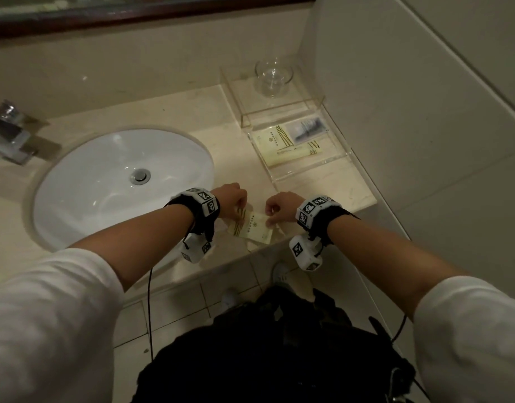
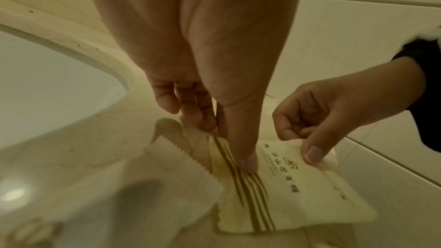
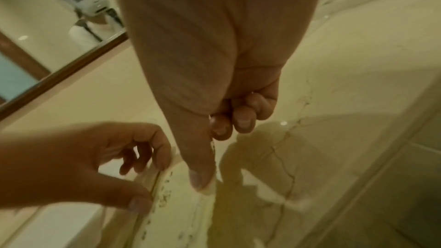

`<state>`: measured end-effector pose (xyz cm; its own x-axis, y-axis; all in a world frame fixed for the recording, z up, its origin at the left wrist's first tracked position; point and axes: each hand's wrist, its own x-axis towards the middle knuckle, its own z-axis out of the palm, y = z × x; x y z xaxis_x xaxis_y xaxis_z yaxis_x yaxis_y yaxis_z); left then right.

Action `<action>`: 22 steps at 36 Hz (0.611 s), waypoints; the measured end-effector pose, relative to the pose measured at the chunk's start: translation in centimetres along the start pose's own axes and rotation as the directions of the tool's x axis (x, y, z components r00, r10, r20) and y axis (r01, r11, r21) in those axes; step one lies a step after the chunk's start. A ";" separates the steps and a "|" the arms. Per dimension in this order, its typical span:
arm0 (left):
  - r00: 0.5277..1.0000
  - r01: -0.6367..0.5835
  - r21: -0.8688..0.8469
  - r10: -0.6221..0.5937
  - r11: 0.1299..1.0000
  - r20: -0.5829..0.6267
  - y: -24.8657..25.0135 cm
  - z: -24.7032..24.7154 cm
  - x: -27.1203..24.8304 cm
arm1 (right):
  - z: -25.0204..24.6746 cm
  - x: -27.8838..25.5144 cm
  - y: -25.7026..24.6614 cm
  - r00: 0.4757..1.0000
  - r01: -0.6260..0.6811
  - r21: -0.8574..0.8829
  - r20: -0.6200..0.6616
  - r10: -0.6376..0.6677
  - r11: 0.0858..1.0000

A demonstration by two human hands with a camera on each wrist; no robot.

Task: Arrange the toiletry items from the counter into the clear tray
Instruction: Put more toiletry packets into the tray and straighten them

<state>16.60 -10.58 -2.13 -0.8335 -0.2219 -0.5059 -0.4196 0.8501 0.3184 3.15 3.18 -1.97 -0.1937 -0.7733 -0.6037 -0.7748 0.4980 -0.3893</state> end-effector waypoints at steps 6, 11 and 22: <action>1.000 0.001 -0.028 0.000 1.000 0.022 -0.5 -0.3 0.0 | -1.1 0.0 0.4 0.999 0.038 0.260 0.002 -0.040 0.965; 0.999 -0.005 -0.092 0.010 0.996 0.048 -0.9 -1.0 0.0 | -2.2 -0.2 0.8 0.999 0.038 0.427 0.003 -0.043 0.903; 0.984 0.098 -0.760 -0.179 0.643 -0.024 -1.4 -4.4 1.6 | -5.2 -0.1 2.2 0.963 0.038 0.742 -0.206 0.173 0.670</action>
<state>14.29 -14.22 0.15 -0.7535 -0.3822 -0.5350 -0.6246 0.1619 0.7640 -1.68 2.29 0.87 -0.4445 -0.7393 -0.5058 -0.0799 0.5952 -0.7996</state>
